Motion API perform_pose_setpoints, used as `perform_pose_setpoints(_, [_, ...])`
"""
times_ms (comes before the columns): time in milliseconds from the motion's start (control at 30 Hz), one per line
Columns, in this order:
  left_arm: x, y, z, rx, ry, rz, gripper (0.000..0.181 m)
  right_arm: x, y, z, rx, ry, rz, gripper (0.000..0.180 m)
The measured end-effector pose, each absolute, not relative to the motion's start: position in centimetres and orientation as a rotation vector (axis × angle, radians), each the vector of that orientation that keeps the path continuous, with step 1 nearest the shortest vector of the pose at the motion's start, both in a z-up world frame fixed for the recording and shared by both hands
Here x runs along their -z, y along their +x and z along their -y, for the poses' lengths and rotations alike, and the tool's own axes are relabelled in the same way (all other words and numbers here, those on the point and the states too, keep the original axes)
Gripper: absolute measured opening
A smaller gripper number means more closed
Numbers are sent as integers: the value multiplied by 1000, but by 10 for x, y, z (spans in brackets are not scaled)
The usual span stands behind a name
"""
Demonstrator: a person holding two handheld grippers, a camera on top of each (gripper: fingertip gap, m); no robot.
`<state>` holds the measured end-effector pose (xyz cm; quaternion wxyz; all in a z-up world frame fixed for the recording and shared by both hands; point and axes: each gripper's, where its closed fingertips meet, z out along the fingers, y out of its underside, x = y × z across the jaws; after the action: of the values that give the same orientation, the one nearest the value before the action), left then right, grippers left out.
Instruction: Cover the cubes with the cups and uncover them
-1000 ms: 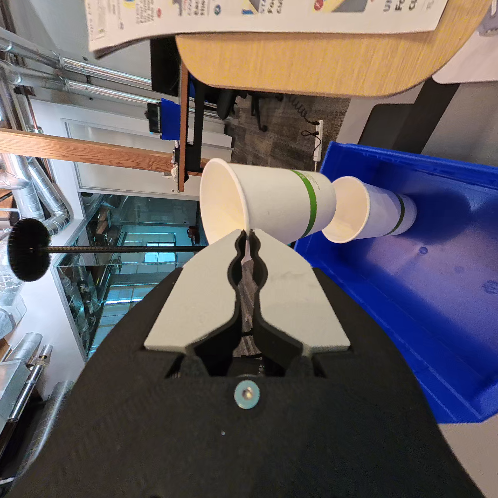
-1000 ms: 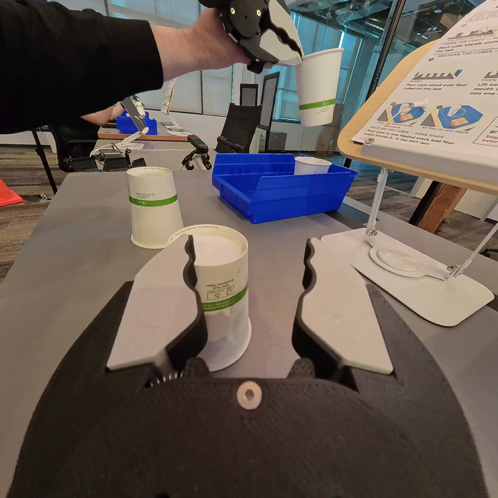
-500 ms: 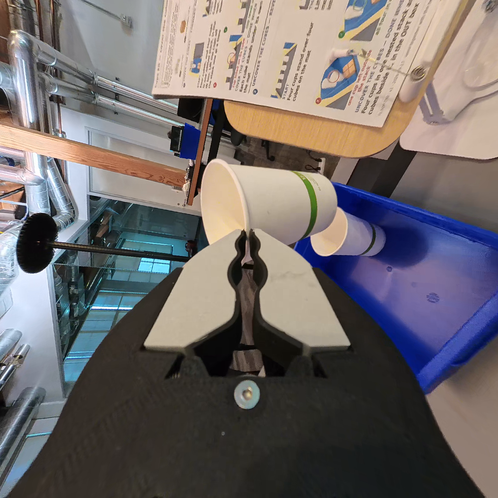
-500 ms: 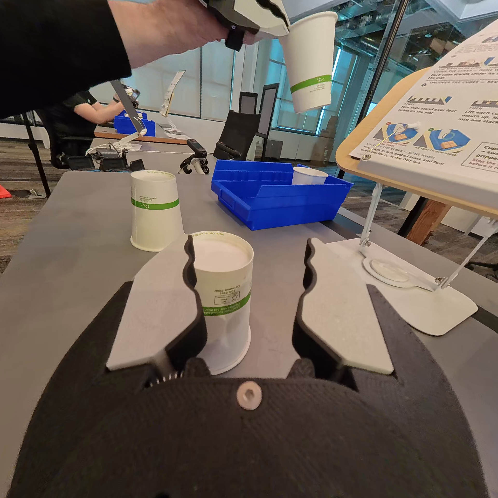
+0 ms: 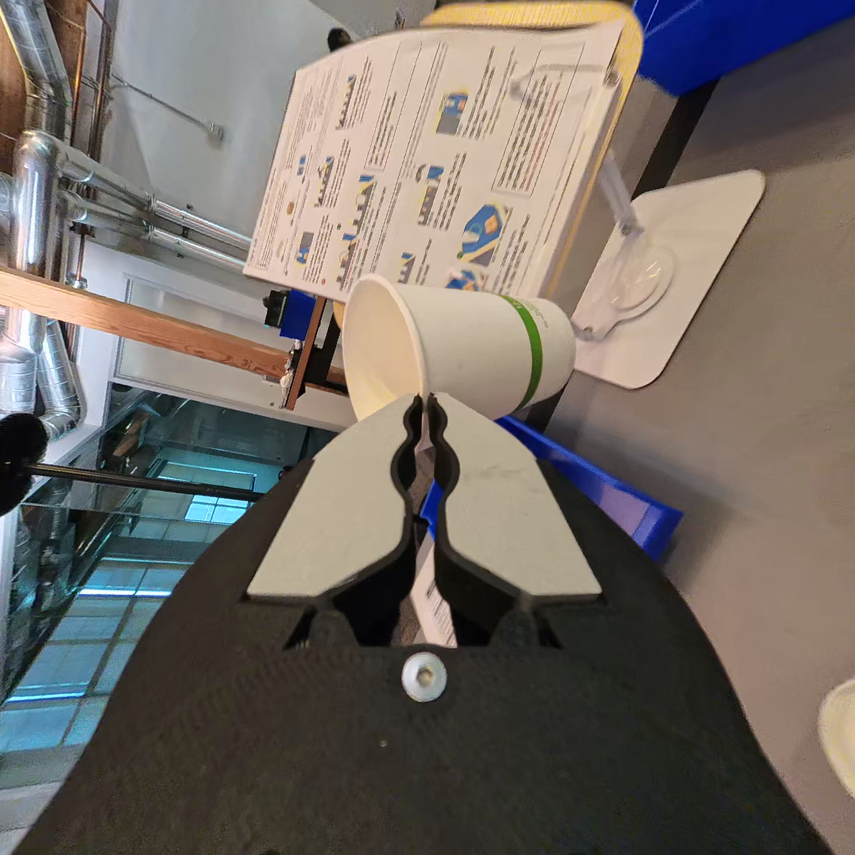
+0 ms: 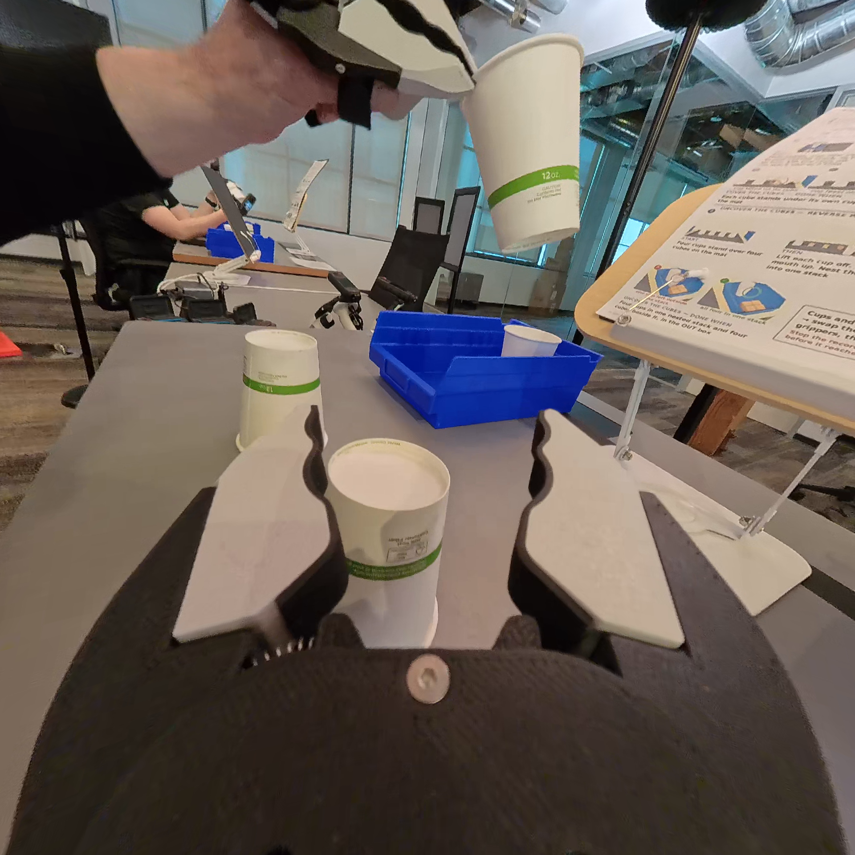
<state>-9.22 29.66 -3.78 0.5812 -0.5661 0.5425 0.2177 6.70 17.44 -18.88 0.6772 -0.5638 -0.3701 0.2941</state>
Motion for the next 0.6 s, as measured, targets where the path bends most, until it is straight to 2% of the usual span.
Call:
perform_pose_setpoints(333, [47, -20, -223, -195, -1286, -1254, 3, 144, 66, -173, -887, -1196, 690, 106])
perform_pose_setpoints(600, [56, 22, -175, 30, -1277, -1265, 3, 114, 70, -183, -1005, -1155, 601, 113])
